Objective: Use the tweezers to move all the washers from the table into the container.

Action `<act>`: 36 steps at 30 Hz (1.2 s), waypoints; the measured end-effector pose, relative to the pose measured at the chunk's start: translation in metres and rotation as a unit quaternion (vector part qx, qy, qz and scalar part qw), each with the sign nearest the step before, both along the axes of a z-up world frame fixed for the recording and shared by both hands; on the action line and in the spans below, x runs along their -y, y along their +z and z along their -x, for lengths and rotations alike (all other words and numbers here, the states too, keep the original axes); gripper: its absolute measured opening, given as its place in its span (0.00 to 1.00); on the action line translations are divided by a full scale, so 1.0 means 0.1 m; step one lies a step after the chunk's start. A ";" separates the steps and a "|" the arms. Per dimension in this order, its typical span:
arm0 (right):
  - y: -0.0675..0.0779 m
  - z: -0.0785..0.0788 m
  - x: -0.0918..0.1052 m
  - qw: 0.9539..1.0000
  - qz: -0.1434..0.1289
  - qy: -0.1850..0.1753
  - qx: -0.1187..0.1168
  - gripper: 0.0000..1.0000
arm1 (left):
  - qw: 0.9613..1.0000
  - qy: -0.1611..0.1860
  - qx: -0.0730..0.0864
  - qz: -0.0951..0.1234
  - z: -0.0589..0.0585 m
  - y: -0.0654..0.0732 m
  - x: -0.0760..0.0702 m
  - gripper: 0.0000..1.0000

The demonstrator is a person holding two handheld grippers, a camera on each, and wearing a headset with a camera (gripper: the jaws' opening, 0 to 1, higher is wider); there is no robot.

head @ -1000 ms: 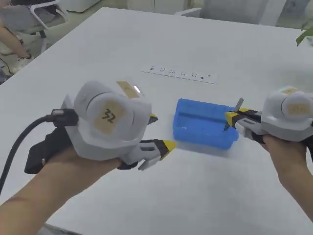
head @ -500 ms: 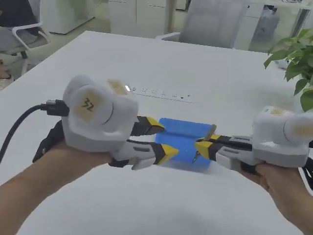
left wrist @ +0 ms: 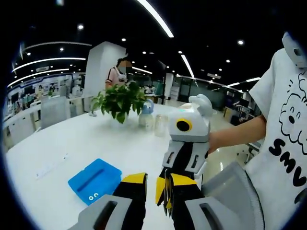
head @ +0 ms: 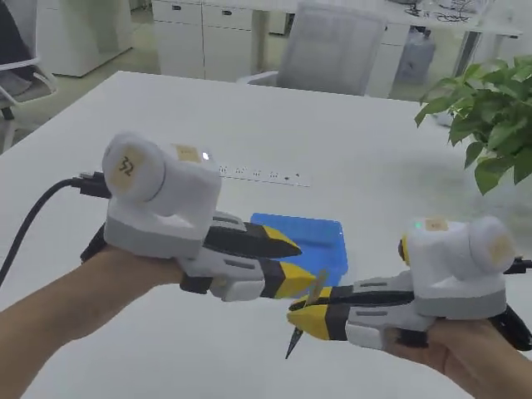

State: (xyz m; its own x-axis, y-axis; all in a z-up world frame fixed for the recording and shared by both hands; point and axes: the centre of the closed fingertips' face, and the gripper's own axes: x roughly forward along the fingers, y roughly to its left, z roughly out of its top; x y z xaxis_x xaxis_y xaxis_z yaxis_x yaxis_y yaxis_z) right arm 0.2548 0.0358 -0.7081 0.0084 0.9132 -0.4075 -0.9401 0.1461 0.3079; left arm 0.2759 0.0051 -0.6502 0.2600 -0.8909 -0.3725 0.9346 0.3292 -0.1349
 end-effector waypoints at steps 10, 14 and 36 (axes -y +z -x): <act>0.05 0.21 -0.01 0.998 -0.007 0.055 -0.013 0.04 | 0.995 -0.078 -0.060 0.008 0.24 -0.06 0.12 0.00; 0.02 0.21 0.00 0.998 -0.001 0.060 -0.014 0.03 | 0.994 -0.088 -0.070 0.007 0.27 -0.07 0.12 0.00; -0.70 -0.49 0.20 0.964 0.225 0.056 0.131 0.05 | 0.970 -0.075 0.079 -0.215 -0.20 -0.85 -0.07 0.00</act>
State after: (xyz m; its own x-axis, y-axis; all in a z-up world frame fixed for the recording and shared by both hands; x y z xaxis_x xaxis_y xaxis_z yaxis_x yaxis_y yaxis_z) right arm 0.3041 0.0155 -0.7784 0.0761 0.6461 -0.7595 -0.9947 0.1025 -0.0125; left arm 0.2955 0.0120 -0.7352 0.2241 -0.6939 -0.6843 0.9741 0.1817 0.1348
